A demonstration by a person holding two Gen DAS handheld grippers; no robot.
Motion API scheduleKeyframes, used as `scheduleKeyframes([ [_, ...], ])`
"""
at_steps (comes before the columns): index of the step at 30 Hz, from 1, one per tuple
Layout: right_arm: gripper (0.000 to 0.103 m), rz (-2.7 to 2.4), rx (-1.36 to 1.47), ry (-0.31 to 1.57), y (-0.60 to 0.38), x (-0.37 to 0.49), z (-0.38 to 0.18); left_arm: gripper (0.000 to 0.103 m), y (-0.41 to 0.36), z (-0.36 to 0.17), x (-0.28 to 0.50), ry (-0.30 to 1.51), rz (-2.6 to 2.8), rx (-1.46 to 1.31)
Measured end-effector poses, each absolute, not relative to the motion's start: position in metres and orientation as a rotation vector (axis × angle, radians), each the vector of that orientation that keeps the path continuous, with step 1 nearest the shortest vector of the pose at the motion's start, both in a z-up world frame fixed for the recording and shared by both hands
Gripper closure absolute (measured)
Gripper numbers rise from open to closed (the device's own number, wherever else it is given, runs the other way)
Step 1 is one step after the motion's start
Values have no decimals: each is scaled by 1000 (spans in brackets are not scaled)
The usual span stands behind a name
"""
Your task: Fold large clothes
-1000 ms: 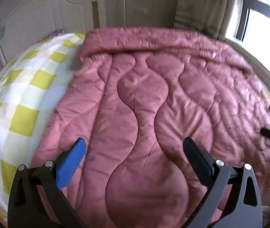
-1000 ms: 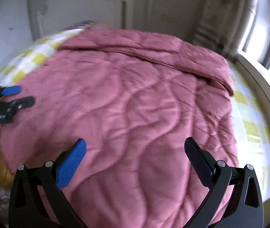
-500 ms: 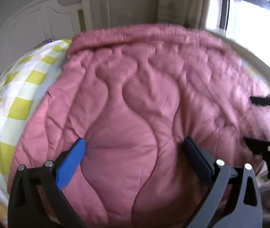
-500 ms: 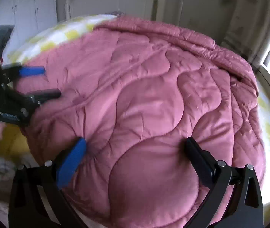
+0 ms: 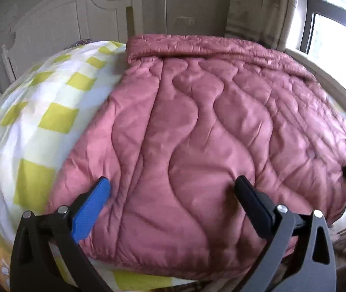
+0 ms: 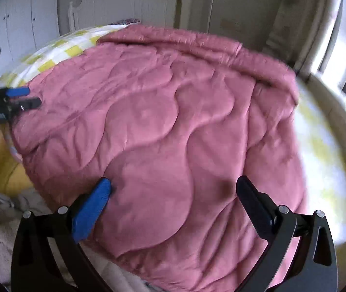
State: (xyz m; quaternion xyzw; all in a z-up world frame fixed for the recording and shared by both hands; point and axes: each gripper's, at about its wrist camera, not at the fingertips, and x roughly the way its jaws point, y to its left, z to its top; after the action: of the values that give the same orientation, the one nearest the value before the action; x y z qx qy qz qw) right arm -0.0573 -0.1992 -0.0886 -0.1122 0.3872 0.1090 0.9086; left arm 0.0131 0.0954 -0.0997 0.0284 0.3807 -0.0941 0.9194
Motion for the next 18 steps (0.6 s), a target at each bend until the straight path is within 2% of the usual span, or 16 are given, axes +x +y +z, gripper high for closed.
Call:
scheduleKeyframes([
  [4, 5, 161, -241, 753, -202, -22, -50, 2, 84, -50, 42, 709, -211, 27],
  [7, 5, 129, -200, 762, -199, 41, -46, 2, 55, -33, 91, 690, -238, 96],
  [12, 5, 20, -97, 910, -208, 148, -85, 2, 24, -62, 190, 793, -172, 198],
  [15, 4, 26, -24, 918, -220, 156, -101, 2, 17, -99, 217, 855, -150, 255],
  [18, 5, 19, -80, 905, -213, 148, -101, 2, 37, -106, 226, 897, -181, 118],
])
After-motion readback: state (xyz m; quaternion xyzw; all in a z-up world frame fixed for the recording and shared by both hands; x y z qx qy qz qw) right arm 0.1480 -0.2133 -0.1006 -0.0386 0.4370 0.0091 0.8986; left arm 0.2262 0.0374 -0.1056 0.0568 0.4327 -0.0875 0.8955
